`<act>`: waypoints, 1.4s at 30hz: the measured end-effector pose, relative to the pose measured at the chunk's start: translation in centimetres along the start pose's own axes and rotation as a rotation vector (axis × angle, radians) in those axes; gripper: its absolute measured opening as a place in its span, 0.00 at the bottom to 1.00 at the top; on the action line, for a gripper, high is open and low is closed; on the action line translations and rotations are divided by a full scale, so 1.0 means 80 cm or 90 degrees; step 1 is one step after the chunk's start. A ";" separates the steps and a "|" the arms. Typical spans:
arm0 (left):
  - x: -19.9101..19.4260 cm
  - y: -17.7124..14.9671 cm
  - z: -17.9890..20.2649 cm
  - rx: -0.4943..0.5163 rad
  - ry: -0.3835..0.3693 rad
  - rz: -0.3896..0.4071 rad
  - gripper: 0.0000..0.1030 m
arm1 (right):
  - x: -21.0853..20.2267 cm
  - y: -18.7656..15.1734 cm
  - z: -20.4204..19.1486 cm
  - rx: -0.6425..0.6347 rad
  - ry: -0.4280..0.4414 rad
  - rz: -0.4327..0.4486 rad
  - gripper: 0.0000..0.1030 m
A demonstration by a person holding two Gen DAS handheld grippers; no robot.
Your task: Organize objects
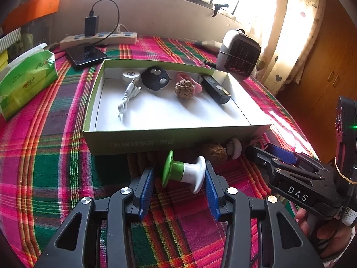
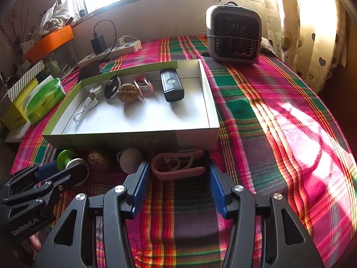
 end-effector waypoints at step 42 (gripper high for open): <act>-0.001 0.002 -0.003 -0.020 -0.030 0.004 0.39 | -0.001 0.002 0.054 0.040 -0.055 -0.004 0.41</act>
Point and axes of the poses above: each gripper's, at about its wrist camera, not at the fingertips, and x roughly the way its jaws point, z to its right, y to its top, the point moved 9 cm from there along x, roughly the way its jaws point, and after that the axes turned 7 degrees about -z, right-handed, at the moved point
